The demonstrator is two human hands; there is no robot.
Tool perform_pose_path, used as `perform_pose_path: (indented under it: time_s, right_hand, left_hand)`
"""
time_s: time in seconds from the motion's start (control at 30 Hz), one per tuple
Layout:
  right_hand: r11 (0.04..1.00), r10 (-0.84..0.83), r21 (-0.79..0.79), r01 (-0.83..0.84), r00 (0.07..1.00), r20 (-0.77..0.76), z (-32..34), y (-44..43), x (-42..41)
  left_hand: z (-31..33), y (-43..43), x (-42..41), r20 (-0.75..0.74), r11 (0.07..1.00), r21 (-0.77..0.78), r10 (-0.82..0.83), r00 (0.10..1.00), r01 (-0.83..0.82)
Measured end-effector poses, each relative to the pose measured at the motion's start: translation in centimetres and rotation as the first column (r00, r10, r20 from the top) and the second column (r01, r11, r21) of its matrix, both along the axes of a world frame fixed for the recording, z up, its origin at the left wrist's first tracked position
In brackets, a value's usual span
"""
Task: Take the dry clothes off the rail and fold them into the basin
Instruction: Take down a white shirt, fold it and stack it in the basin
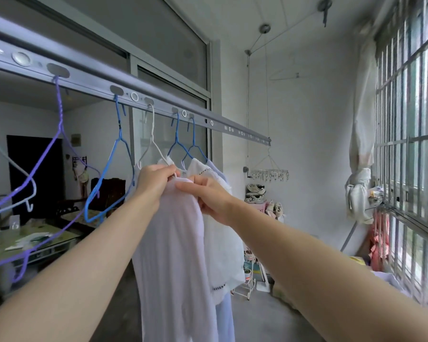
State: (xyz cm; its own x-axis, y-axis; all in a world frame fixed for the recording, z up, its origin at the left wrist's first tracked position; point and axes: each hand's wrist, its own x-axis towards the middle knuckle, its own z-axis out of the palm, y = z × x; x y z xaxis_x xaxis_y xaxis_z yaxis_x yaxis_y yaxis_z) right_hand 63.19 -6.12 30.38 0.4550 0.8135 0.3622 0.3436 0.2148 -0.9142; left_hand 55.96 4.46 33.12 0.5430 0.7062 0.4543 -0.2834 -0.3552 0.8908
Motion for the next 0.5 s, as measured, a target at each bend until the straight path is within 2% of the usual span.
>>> perform_pose_path:
  time_s: [0.23,0.5]
  right_hand:
    - [0.998,-0.01,-0.053,0.02,0.981,0.196,-2.4,-3.2,1.5]
    - [0.995,-0.049,-0.08,0.059,0.991,0.127,-5.3,-3.1,1.2]
  left_hand:
    - [0.0,0.6,1.3,0.046,1.0,-0.006,0.024,0.999,-0.024]
    - [2.2,-1.4,1.9,0.146,0.999,-0.013,-0.033,0.989,0.036]
